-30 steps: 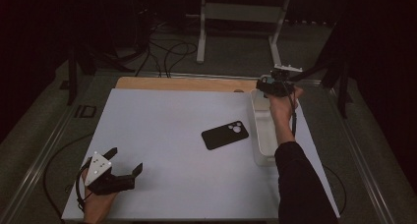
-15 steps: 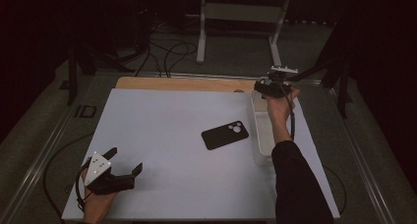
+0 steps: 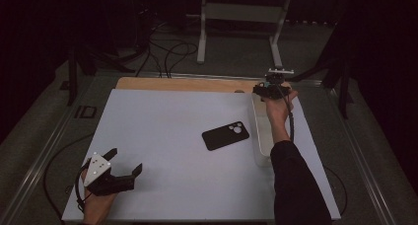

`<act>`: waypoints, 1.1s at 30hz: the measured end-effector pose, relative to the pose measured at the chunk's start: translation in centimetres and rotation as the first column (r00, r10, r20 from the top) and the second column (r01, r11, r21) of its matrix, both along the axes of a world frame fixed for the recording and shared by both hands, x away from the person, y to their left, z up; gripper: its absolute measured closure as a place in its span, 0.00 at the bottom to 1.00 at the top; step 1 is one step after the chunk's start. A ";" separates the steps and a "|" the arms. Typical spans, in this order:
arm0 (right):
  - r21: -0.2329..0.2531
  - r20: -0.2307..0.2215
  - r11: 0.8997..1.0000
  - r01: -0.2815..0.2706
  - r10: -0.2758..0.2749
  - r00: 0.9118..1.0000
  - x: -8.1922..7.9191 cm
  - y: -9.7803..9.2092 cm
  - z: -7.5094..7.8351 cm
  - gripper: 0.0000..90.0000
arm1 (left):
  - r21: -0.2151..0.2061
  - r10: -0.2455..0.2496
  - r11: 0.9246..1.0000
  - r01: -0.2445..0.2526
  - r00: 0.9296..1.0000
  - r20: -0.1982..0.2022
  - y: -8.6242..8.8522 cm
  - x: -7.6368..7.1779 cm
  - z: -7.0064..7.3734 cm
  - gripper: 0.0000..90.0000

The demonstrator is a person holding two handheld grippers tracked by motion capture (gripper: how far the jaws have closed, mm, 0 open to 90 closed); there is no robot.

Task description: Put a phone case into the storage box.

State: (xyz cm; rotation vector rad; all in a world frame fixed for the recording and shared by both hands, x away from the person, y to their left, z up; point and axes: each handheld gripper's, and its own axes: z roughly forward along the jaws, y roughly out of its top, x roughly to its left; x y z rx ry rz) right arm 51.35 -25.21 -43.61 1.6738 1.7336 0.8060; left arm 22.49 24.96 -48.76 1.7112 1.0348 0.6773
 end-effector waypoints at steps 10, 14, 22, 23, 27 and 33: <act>-0.019 -0.040 1.000 -0.004 0.003 0.999 -0.1 0.5 0.2 0.18 | 0.005 0.000 1.000 0.000 1.000 -0.003 -0.1 0.0 0.0 0.00; -0.023 -0.029 0.999 -0.025 0.024 0.999 0.2 0.6 0.0 0.16 | 0.003 0.001 1.000 -0.001 1.000 -0.004 0.0 0.1 0.0 0.00; 0.003 -0.007 1.000 -0.026 0.026 1.000 0.1 0.3 0.3 0.10 | 0.002 0.001 1.000 -0.001 1.000 -0.004 0.0 0.0 0.0 0.00; 0.003 0.003 1.000 -0.019 0.019 1.000 0.0 0.3 0.4 0.10 | 0.002 0.002 1.000 -0.002 1.000 -0.004 0.0 0.0 0.0 0.00; 0.025 0.045 0.999 -0.028 0.027 0.999 -0.8 0.1 1.4 0.10 | 0.005 0.002 1.000 -0.002 1.000 -0.004 0.0 0.1 -0.1 0.00; 0.074 0.075 0.992 -0.104 0.098 0.992 -2.5 0.4 2.5 0.10 | 0.007 0.001 1.000 -0.001 1.000 -0.006 0.0 0.1 -0.1 0.00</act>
